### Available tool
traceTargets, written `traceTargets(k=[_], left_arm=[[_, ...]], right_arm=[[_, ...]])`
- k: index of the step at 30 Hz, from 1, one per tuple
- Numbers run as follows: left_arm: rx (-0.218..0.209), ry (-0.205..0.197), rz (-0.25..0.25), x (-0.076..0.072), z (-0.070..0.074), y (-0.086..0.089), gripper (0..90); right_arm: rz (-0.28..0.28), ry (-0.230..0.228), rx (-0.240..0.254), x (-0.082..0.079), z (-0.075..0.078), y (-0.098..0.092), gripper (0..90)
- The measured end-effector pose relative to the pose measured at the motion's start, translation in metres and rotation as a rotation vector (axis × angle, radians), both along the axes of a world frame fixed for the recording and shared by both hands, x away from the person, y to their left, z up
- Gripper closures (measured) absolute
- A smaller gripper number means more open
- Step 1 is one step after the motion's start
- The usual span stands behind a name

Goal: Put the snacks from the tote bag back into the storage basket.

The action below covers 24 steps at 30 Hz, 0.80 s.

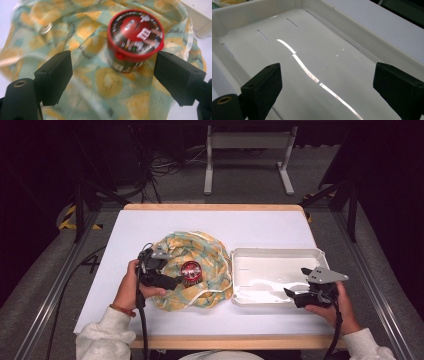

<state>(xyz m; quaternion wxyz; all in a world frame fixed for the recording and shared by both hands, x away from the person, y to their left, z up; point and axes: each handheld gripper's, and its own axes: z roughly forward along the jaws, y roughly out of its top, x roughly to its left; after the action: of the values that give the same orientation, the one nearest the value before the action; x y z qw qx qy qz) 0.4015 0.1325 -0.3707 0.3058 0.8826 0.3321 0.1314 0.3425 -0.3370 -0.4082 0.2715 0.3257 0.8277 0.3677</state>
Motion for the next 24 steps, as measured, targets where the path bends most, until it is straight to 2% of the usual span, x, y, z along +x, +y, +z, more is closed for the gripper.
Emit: traceTargets(k=[2,4,7,9,12,15,20,21,24], left_arm=[[0.005,0.016,-0.012,0.005,0.0,-0.006,14.4],[0.022,0.054,-0.013,0.012,-0.003,-0.013,14.4],[0.023,0.078,-0.042,0.017,-0.003,-0.021,12.5],[0.048,0.073,-0.072,0.018,-0.003,-0.027,12.6],[0.054,0.082,-0.085,0.018,-0.004,-0.031,13.1],[0.081,0.083,-0.109,0.02,-0.006,-0.036,15.0],[0.144,0.077,-0.163,0.022,-0.009,-0.045,22.0],[0.167,0.076,-0.176,0.022,-0.009,-0.048,23.4],[0.172,0.074,-0.193,0.025,-0.008,-0.048,23.8]], right_arm=[[0.001,0.0,-0.002,0.0,0.0,0.0,9.2],[0.006,0.002,-0.006,0.0,0.0,0.0,9.2],[0.011,0.004,-0.01,0.0,-0.001,0.001,9.2],[0.017,0.005,-0.014,0.0,-0.001,0.002,9.2],[0.023,0.008,-0.02,-0.001,-0.002,0.003,9.1],[0.03,0.011,-0.025,-0.001,-0.002,0.003,9.2],[0.033,0.015,-0.027,0.0,-0.003,0.004,9.2],[0.034,0.016,-0.027,0.0,-0.003,0.005,9.2],[0.042,0.019,-0.03,0.0,-0.004,0.005,9.2]])
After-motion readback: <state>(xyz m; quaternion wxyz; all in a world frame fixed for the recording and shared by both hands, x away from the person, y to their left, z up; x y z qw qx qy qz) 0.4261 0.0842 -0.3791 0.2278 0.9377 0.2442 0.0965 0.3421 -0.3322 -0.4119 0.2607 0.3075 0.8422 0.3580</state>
